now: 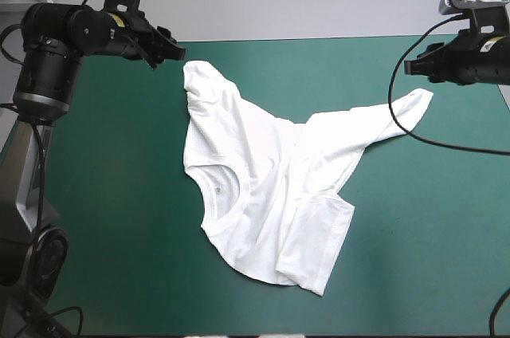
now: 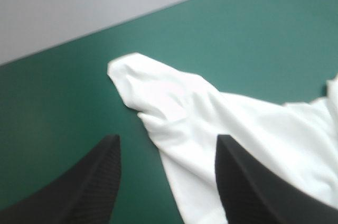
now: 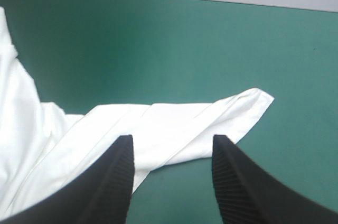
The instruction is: Fold the cloth
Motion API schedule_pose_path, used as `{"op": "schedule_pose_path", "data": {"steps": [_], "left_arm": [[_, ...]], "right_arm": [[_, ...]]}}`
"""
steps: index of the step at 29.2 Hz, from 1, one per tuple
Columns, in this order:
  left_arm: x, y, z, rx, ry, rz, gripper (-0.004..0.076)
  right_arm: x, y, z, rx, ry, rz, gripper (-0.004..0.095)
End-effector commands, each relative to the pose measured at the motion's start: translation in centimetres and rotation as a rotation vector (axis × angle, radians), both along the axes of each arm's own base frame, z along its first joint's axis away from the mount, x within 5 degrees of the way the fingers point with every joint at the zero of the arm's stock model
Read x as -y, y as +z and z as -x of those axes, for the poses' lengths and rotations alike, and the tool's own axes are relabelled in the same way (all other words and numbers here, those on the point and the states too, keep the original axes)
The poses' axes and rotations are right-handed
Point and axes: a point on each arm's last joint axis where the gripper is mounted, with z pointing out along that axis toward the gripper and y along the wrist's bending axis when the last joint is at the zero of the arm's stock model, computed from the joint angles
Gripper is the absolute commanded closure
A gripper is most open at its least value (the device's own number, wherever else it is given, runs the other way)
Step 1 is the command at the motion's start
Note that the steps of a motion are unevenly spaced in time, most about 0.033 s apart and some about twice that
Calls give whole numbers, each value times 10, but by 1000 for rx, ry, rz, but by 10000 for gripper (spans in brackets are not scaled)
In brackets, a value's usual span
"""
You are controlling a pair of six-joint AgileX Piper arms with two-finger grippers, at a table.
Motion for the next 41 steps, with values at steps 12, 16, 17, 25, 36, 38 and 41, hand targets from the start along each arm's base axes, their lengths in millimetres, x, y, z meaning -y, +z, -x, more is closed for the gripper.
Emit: {"op": "schedule_pose_path", "data": {"steps": [12,16,17,25,36,38,41], "left_arm": [[-6,-114,103,-304,-39,142,349],[-5,-165,137,-444,-59,222,349],[-4,-176,145,-473,-70,247,349],[-4,-223,172,-567,-59,339,349],[11,-244,157,-546,-84,337,349],[26,-257,156,-574,-126,292,349],[36,-271,150,-571,-126,252,349]], "right_arm": [[-7,5,114,108,-22,-54,495],[-8,1,131,122,-25,-66,494],[-8,-1,134,122,-25,-66,495],[-10,-12,140,105,-14,-93,495],[-11,-9,138,143,-3,-91,495],[-11,-9,138,143,-3,-91,495],[-11,-9,138,142,-5,-95,495]]}}
